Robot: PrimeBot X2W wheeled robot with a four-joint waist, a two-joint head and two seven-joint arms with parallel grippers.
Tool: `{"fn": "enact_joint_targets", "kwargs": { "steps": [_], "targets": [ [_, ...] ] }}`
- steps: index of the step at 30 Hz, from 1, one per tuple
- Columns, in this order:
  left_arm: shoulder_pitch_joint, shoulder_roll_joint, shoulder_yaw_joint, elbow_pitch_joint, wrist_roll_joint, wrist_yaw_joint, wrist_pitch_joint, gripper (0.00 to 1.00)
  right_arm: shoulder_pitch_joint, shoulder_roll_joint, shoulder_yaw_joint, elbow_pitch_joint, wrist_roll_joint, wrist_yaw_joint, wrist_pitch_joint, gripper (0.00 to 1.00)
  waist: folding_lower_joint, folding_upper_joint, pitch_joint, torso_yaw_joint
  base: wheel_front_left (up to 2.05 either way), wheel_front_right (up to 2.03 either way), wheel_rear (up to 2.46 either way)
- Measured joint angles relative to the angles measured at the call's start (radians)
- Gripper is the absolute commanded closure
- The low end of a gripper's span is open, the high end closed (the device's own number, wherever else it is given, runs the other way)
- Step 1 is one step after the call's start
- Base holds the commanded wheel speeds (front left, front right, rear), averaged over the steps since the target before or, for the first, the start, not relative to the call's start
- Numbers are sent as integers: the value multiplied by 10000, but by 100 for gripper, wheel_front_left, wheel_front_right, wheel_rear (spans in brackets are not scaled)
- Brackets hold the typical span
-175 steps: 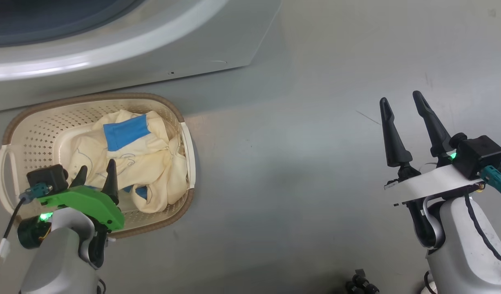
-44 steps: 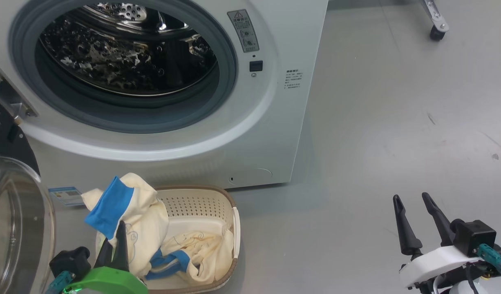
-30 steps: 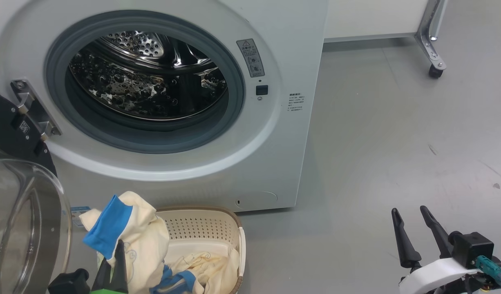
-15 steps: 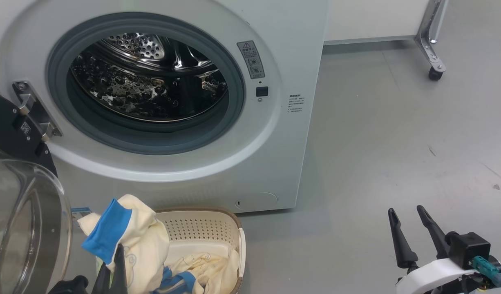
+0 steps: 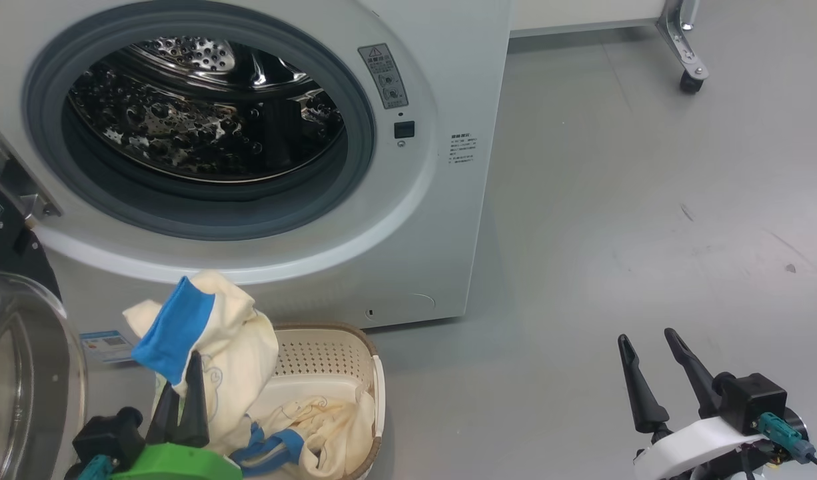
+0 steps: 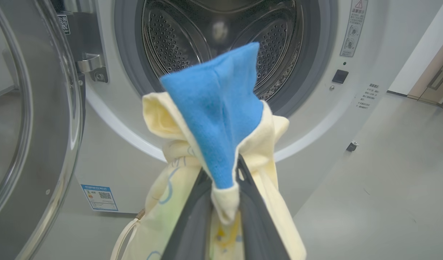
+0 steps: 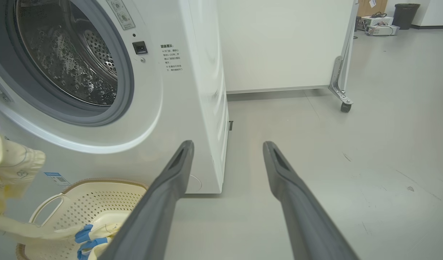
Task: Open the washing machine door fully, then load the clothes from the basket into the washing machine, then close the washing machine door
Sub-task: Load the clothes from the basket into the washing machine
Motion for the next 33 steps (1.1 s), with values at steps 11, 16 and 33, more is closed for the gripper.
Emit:
{"fn": "enact_joint_targets", "kwargs": {
  "steps": [11,16,33],
  "targets": [
    [-2086,161,295,291,249,94,0,100,-602,270,295,-150,88,0,0,0,0,0,898,-799,0,0,0],
    [-3153,587,535,489,508,184,107,100,-868,368,405,-161,104,0,0,0,0,0,1375,-1252,0,0,0],
    [-6370,2234,1532,1889,892,575,700,100,-1700,541,802,-209,351,0,0,0,1,0,3111,-2606,0,0,0]
  ]
}}
